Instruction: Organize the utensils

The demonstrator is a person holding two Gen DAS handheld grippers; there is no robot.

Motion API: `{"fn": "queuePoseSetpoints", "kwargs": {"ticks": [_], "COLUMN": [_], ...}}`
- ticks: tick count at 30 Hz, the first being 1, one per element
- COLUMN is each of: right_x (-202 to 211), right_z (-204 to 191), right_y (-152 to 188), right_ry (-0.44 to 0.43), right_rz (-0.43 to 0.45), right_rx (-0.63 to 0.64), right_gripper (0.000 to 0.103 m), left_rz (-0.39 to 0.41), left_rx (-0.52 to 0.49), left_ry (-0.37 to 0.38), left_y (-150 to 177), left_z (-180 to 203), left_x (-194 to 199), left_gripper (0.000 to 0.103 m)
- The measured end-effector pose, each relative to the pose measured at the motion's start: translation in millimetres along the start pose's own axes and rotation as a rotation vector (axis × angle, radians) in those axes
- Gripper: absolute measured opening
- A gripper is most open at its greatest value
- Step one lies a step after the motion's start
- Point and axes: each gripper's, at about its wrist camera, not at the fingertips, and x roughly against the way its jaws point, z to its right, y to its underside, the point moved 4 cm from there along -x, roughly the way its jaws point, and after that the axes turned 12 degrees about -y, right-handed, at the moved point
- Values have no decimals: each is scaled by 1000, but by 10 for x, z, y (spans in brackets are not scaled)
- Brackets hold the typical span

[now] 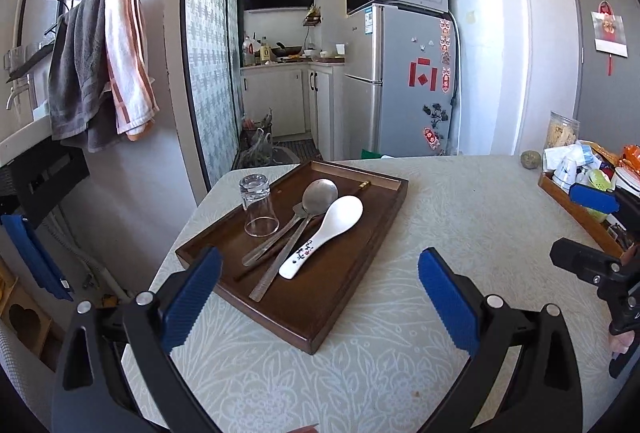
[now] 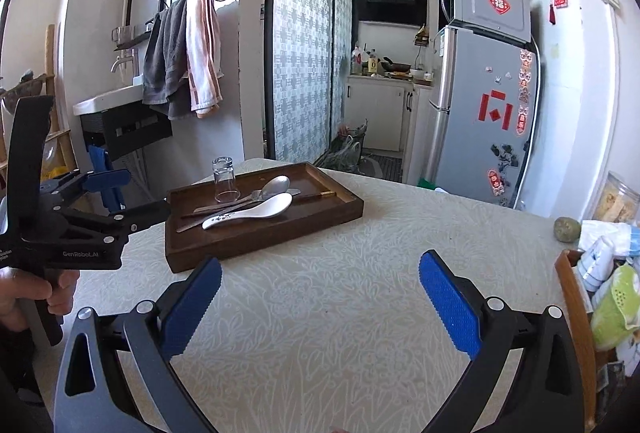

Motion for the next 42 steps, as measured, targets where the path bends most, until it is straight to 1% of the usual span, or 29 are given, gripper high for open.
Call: {"fn": "queuePoseSetpoints", "kwargs": {"ticks": [3, 5, 8, 11, 16, 23, 32, 42], "right_x": [-105, -108, -121, -124, -106, -139, -127, -153], "right_z": [9, 2, 37, 59, 6, -21, -12, 6], "right_y": [64, 99, 143, 166, 158, 192, 189, 217], "right_ry": [-4, -8, -31, -43, -55, -48, -40, -21], "right_rz": [-18, -14, -16, -22, -20, -37, -31, -45], "right_rx": [15, 17, -17, -35, -15, 1, 5, 14], "right_gripper": [100, 100, 100, 100, 100, 100, 100, 100], "left_rz": [-4, -18, -26, -37, -53, -49, -48, -44], "left_rx": [4, 0, 0, -3, -7, -2, 8, 7], "left_ry": [11, 3, -11, -6, -4, -3, 3, 4], "left_y": [37, 62, 90, 122, 167, 159, 149, 150], "left_z": [3, 5, 4, 16, 37, 42, 33, 38], "left_x": [-56, -95, -113, -138, -183, -173, -166, -160], "left_gripper": [100, 100, 100, 100, 100, 100, 100, 100]}}
